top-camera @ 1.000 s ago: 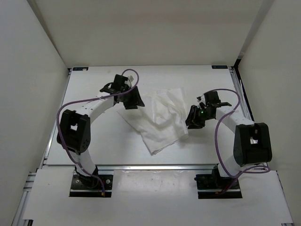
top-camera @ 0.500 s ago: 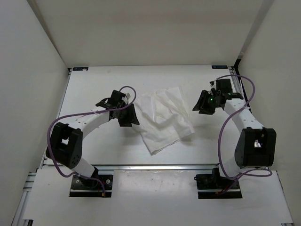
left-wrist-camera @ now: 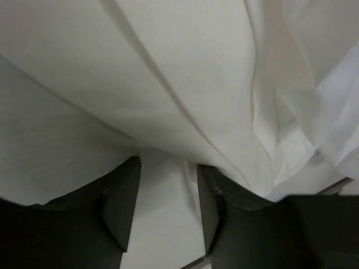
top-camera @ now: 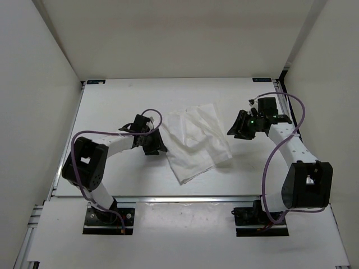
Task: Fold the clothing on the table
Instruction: Flatten the skirt out
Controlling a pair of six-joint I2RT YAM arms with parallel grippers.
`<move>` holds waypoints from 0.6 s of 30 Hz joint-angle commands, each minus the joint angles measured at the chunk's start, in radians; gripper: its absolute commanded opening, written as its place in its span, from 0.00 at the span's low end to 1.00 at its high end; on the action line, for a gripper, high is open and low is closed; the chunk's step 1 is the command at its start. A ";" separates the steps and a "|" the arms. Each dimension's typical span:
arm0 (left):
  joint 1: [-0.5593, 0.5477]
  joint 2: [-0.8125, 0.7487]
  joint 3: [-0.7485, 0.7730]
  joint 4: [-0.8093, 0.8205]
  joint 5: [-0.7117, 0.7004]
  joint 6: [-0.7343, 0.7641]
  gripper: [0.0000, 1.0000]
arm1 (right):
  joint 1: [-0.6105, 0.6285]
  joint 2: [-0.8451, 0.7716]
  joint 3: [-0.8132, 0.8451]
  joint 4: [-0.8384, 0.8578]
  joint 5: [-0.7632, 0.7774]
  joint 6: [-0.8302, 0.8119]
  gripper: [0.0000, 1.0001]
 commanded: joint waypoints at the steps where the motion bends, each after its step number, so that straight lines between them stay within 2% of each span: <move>1: 0.008 0.049 0.073 0.105 -0.003 -0.008 0.56 | 0.029 -0.022 -0.020 0.023 -0.048 0.015 0.49; 3: 0.024 0.090 0.130 0.096 -0.016 0.025 0.32 | 0.027 -0.025 -0.034 0.021 -0.050 0.021 0.49; 4: 0.052 0.110 0.160 0.079 -0.028 0.038 0.03 | 0.029 -0.028 -0.032 0.027 -0.057 0.029 0.49; 5: 0.064 0.121 0.201 0.053 -0.041 0.042 0.00 | 0.030 -0.031 -0.035 0.026 -0.063 0.024 0.49; 10: 0.193 0.147 0.350 0.009 -0.032 0.094 0.00 | 0.035 -0.059 -0.057 0.024 -0.071 0.029 0.49; 13: 0.224 0.174 0.490 -0.051 -0.032 0.122 0.00 | 0.055 -0.059 -0.066 0.021 -0.073 0.026 0.50; 16: 0.230 0.188 0.521 -0.060 -0.007 0.108 0.00 | 0.072 -0.038 -0.052 -0.006 -0.064 -0.002 0.50; 18: 0.227 0.156 0.504 -0.053 0.048 0.093 0.05 | 0.092 -0.024 -0.014 -0.079 0.019 -0.040 0.50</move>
